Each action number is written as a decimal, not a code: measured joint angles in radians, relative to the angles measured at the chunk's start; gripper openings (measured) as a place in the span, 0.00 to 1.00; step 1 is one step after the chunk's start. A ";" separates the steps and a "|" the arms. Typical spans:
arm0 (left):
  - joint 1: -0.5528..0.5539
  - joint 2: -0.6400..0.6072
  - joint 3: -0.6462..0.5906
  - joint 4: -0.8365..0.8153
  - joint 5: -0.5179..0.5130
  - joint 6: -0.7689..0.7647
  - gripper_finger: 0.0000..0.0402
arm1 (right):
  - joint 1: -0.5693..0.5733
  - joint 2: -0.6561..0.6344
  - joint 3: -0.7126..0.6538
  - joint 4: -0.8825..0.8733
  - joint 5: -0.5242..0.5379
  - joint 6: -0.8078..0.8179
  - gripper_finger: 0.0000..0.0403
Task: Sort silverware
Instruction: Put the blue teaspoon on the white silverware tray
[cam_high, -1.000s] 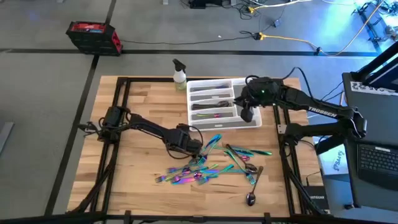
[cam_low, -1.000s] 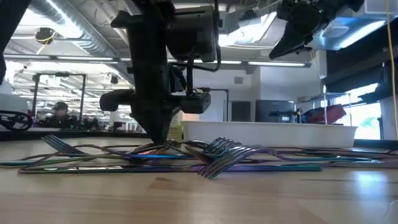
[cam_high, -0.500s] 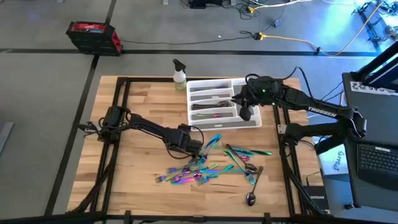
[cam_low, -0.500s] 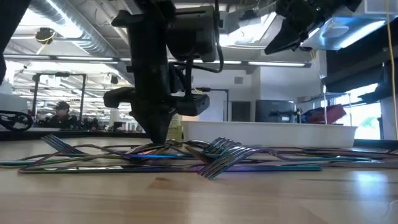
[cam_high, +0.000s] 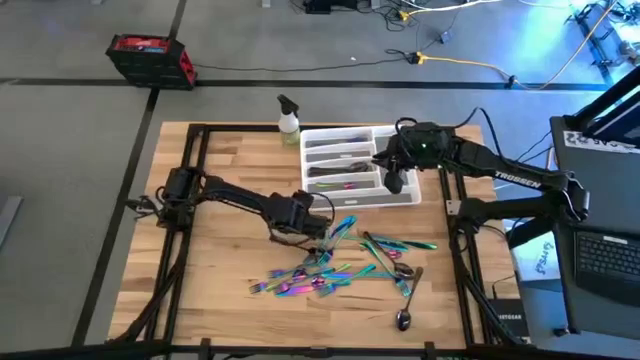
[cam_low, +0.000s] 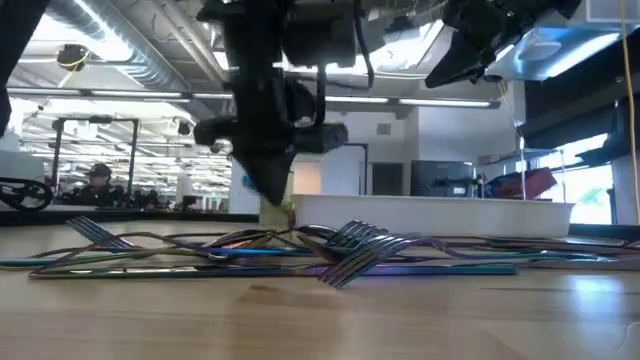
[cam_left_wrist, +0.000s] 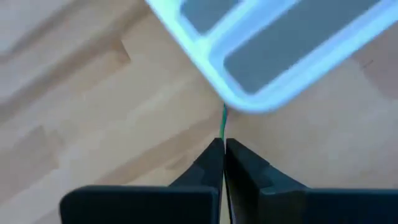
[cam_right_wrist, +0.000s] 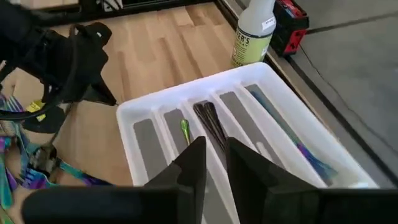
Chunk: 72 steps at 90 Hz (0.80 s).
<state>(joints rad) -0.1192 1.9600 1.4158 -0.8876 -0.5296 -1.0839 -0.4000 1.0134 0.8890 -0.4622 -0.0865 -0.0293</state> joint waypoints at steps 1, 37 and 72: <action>0.002 -0.006 0.000 0.000 -0.001 0.005 0.00 | 0.000 0.000 0.000 0.000 0.000 0.004 0.12; 0.057 -0.167 0.002 0.025 -0.071 0.202 0.00 | 0.000 0.004 0.000 -0.002 -0.020 0.083 0.12; 0.007 -0.167 -0.096 -0.115 -0.035 -0.165 0.08 | 0.001 0.084 0.000 -0.004 -0.080 0.079 0.12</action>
<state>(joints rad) -0.1118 1.7929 1.3194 -1.0025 -0.5651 -1.2490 -0.3988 1.0969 0.8894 -0.4657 -0.1669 0.0499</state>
